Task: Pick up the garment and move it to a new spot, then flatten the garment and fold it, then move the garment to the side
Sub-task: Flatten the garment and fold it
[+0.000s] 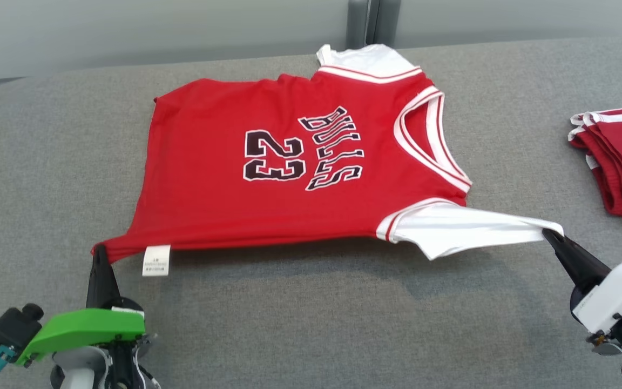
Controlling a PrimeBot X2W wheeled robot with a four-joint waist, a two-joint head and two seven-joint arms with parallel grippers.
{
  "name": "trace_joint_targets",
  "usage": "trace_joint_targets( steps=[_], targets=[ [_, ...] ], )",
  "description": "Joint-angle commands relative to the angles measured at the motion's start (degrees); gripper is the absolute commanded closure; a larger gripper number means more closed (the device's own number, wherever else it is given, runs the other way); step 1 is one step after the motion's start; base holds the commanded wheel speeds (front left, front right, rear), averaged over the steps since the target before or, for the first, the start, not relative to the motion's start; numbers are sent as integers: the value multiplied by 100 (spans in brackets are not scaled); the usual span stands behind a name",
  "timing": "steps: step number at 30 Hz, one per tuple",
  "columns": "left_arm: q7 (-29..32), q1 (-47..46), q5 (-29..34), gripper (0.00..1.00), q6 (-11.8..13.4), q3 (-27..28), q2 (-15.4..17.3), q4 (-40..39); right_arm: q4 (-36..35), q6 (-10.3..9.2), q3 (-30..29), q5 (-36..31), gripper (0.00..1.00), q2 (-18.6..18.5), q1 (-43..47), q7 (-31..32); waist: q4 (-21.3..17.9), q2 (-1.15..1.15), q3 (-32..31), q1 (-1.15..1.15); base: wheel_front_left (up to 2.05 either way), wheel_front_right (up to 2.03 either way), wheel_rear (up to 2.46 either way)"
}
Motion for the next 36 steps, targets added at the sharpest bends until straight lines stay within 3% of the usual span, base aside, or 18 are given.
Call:
trace_joint_targets(
  steps=[1, 9, 13, 18, 26, 31, 36],
  targets=[
    [-74, 306, 158, 100, 97, 79, 7, -123, -118, -2, -137, -108, 100, -29, 241, -9, 32, 0, -235, 1, 0, 0, 0],
    [-126, 1211, 813, 100, 354, 96, -88, -637, -8, -5, -308, 177, 100, -27, 858, -342, 24, 0, -348, 1, 0, 0, 0],
    [-131, 1461, 1483, 100, 485, -82, 9, -785, 87, -5, -223, 115, 100, -27, 1110, -464, 31, 0, -379, 1, 0, 0, 0],
    [-121, 1700, 2134, 100, 685, -273, 97, -1026, -31, -4, 19, 5, 100, -24, 1464, -290, 35, 0, -360, 1, 0, 0, 0],
    [-121, 2131, 2478, 100, 932, -386, 169, -1429, -437, -4, 217, -196, 100, -20, 2008, 155, -28, 0, -254, 1, 0, 0, 0],
    [-114, 2295, 2847, 100, 1009, -560, 380, -1736, -631, -4, 177, -100, 100, -23, 1919, 14, -45, 0, -172, 1, 0, 0, 0],
    [61, 1866, 3295, 100, 1041, -816, 652, -1887, -654, -1, 308, 133, 100, -15, 1341, -232, -28, 0, -84, 1, 0, 0, 0]
  ],
)
